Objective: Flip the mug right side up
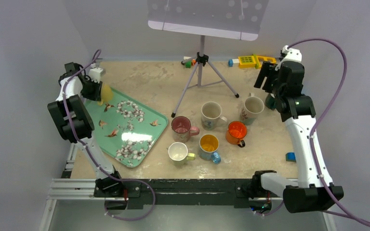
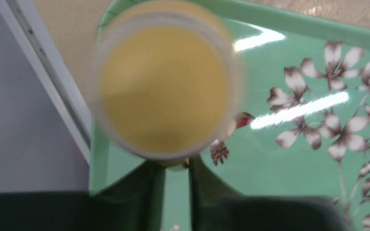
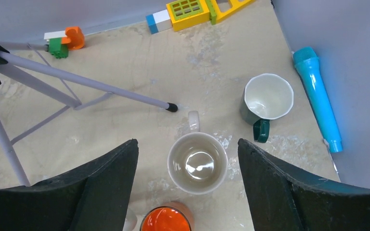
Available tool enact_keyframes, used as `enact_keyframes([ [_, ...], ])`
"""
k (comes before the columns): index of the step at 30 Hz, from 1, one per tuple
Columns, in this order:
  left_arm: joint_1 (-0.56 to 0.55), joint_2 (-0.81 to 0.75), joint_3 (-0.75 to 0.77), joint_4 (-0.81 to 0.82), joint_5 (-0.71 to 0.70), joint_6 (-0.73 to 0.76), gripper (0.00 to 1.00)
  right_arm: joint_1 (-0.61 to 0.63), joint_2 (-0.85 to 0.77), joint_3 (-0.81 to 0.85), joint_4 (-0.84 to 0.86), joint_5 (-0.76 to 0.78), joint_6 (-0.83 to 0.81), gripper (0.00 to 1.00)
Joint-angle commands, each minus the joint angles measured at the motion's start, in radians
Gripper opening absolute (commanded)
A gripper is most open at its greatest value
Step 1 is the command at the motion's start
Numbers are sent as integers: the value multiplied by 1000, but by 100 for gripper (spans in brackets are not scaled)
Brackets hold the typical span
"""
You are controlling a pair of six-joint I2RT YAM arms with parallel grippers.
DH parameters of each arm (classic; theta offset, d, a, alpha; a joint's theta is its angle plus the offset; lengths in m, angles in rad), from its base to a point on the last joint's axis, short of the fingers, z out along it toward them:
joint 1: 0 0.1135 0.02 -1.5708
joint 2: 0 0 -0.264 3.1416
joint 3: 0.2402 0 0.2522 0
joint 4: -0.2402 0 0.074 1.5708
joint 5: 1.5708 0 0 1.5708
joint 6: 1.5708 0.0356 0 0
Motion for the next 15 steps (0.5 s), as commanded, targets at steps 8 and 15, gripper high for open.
enact_keyframes([
  [8,-3,-208,-56,-136,274,-15,0,1,-153,-55,0,-195,0,83],
  [15,-26,-493,-98,-379,592,-139,0,226,-300,-178,278,-586,86,88],
])
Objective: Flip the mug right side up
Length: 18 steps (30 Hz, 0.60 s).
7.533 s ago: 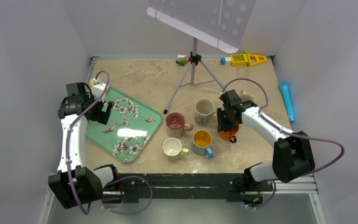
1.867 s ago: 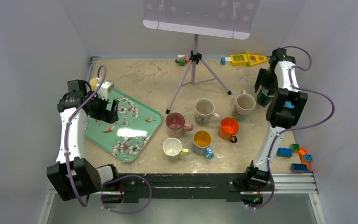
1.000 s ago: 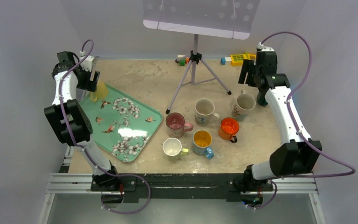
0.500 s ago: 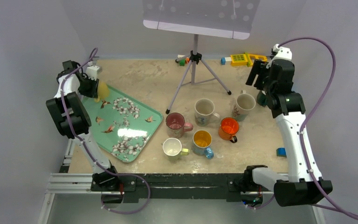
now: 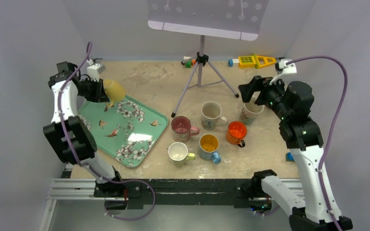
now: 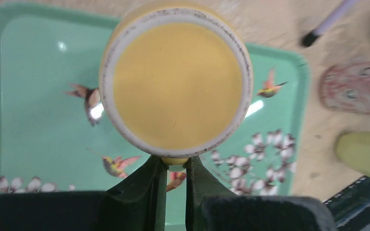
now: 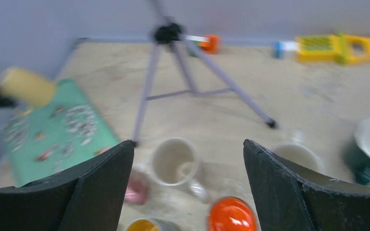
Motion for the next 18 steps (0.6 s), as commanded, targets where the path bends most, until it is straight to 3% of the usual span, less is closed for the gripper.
enact_keyframes([
  [1,-28,-235,25,-173,375,-79,0,226,-67,-92,298,-281,91,89],
  [6,-70,-414,24,-292,591,-160,0,568,15,-217,737,-302,249,91],
  [10,-80,-545,18,-271,691,-288,0,733,199,-223,1060,-297,358,91],
  [15,-81,-699,7,-231,777,-398,0,770,443,-132,1276,-378,540,88],
  [18,-82,-782,-63,-157,794,-482,0,790,534,-63,1350,-411,561,88],
])
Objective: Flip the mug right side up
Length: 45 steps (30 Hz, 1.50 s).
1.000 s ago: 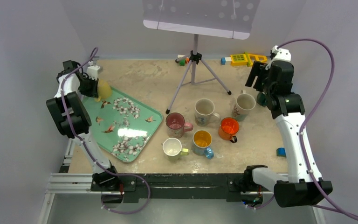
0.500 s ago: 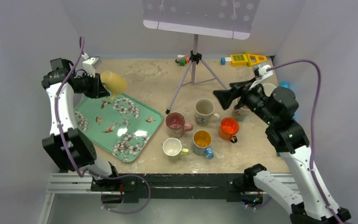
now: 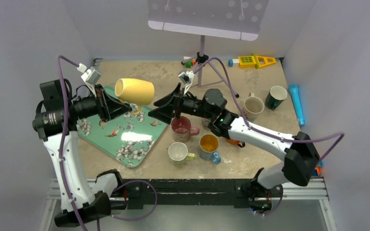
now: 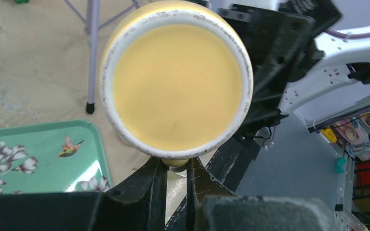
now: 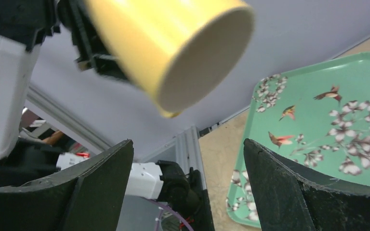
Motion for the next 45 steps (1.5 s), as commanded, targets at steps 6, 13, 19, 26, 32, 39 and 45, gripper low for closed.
enact_keyframes([
  [6,-3,-147,-79,-4,177,-75,0,34,71,160,314,-77,67,87],
  [13,-4,-153,-81,-23,190,-34,0,40,114,180,401,-110,109,47],
  [19,-9,-138,-89,-113,87,112,10,41,79,224,187,-51,-8,0],
  [26,-1,-131,-151,-100,-315,237,100,49,-56,458,-867,444,-382,0],
  [32,0,-146,-275,47,-470,193,100,49,14,693,-1662,792,-184,0],
  [39,0,-187,-329,99,-494,203,100,28,-64,526,-1816,746,-41,0],
  [45,-1,-215,-359,95,-502,242,100,-160,-154,275,-1815,727,-13,0],
])
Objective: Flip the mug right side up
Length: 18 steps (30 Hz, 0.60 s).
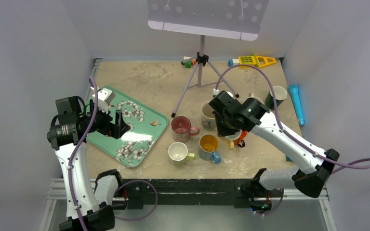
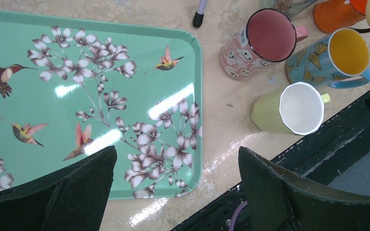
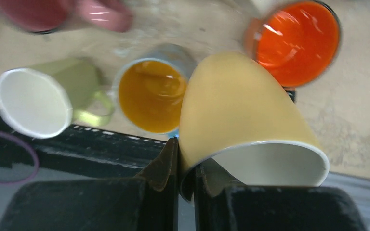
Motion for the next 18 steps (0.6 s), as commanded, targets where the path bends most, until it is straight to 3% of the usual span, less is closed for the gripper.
enact_keyframes([
  [1,5,-26,-28,47,-7,47,100,-161,-103,-144,-30,48,44,0],
  [12,4,-16,-34,67,8,42,100,-169,-108,-348,20,-145,-12,0],
  [18,4,-16,-29,63,-3,48,100,-170,-58,-471,183,-225,-51,0],
])
